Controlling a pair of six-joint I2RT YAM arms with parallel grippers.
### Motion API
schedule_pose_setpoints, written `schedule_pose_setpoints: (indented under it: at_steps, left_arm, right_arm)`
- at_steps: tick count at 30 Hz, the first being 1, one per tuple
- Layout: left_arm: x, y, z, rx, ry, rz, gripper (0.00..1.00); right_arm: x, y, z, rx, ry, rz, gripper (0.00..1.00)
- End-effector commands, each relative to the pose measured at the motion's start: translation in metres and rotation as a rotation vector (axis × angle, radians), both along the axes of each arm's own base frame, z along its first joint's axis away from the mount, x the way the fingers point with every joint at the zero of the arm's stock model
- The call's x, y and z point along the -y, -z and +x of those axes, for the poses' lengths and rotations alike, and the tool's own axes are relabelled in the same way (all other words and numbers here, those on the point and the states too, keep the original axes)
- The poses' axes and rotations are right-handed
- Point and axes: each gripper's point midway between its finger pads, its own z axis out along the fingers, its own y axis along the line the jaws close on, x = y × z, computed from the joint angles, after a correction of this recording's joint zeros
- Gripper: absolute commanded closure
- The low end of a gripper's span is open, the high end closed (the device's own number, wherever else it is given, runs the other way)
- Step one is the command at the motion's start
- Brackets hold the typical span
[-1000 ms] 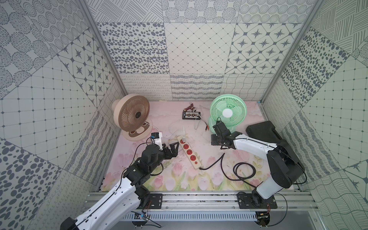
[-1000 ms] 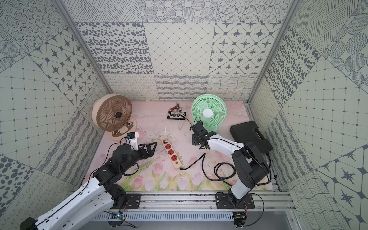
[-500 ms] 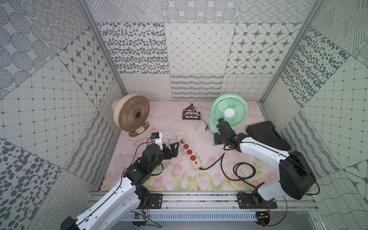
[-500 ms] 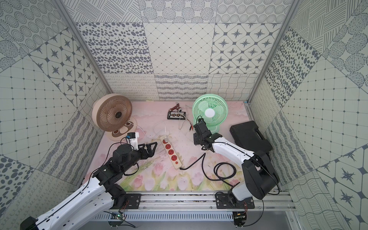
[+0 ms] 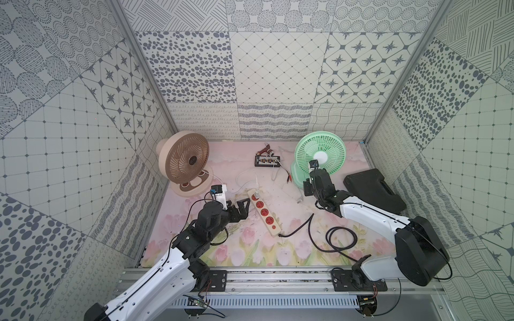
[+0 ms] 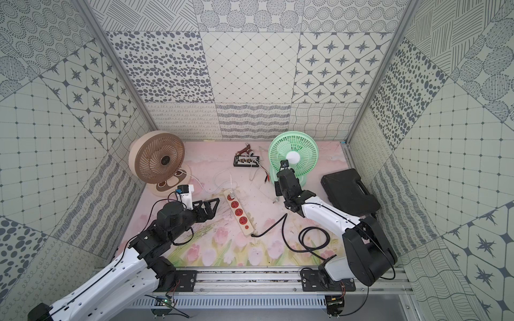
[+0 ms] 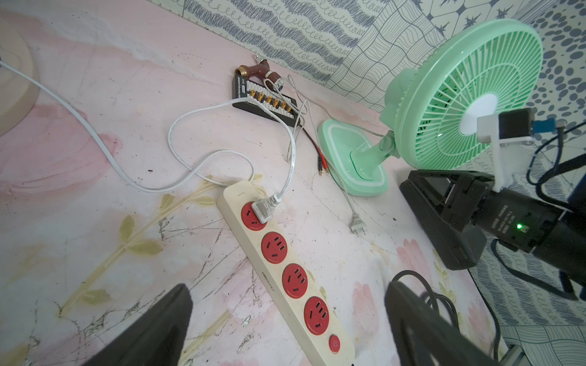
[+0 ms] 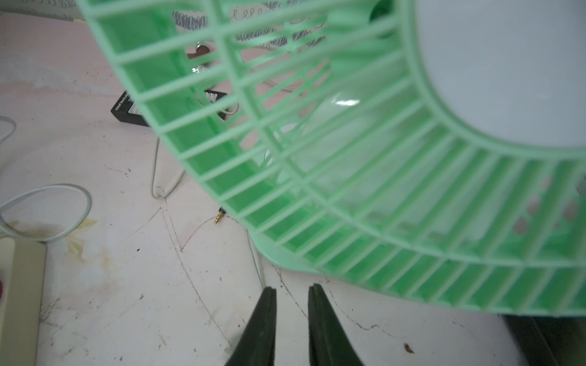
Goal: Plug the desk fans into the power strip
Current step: Move the fan to the center of the board.
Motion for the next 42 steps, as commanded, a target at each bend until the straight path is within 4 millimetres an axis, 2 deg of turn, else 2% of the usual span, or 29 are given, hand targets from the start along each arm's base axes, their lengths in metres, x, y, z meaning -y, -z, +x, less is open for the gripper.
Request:
schedule_pose_setpoints:
  at_steps: [1,19,33,37,40,42]
  left_arm:
    - [0.002,-0.004,-0.001,0.017,0.015,-0.008,0.01]
    - [0.002,-0.006,-0.002,0.021,0.016,-0.009,0.01]
    - [0.002,-0.006,-0.001,0.022,0.015,-0.009,0.01]
    - [0.002,-0.006,-0.001,0.022,0.016,-0.008,0.00]
    - [0.002,-0.005,-0.001,0.021,0.014,-0.009,0.00]
    - [0.002,-0.004,-0.001,0.020,0.013,-0.009,0.01]
  right_arm:
    - [0.003,-0.011,0.018,0.092,0.023,0.002,0.77]
    - [0.022,0.009,0.059,0.040,0.065,0.025,0.77]
    - [0.031,0.012,0.089,0.027,0.088,0.069,0.78]
    - [0.030,0.012,0.086,0.015,0.073,0.077,0.78]
    - [0.031,0.008,0.075,0.011,0.074,0.085,0.77]
    - [0.032,0.003,0.064,0.006,0.076,0.084,0.72]
